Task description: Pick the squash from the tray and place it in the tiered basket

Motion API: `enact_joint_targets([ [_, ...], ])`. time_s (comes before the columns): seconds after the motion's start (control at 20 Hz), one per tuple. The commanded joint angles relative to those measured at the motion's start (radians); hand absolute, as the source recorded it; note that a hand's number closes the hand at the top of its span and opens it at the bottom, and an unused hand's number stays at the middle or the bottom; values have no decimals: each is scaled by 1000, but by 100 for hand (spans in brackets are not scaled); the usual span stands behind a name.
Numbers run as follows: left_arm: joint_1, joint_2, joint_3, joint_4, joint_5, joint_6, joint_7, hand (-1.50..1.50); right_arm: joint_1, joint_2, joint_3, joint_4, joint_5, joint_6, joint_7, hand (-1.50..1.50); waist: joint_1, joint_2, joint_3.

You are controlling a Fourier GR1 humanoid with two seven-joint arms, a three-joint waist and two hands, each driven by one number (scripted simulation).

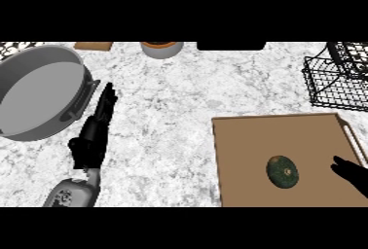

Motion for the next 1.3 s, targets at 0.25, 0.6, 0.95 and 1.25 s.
enact_joint_targets([
  [0.25, 3, -21, 30, 64, 0, -18, -60, 0, -4, 43, 76, -57, 229, 34, 42, -150, -5, -1, 0],
  [0.6, 90, -33, -2, -34, -23, -7, -40, 0, -3, 20, 95, 1, 315, 48, -10, -150, 0, -3, 1],
  [0.95, 0, -20, 40, 17, -6, -43, -21, 0, -66, 0, 199, 56, 480, 0, -127, -150, -1, -2, 1],
  [1.25, 31, -35, 28, 2, -26, -38, -23, 0, -32, 10, 180, 154, 583, -98, -194, -150, -6, -2, 1],
])
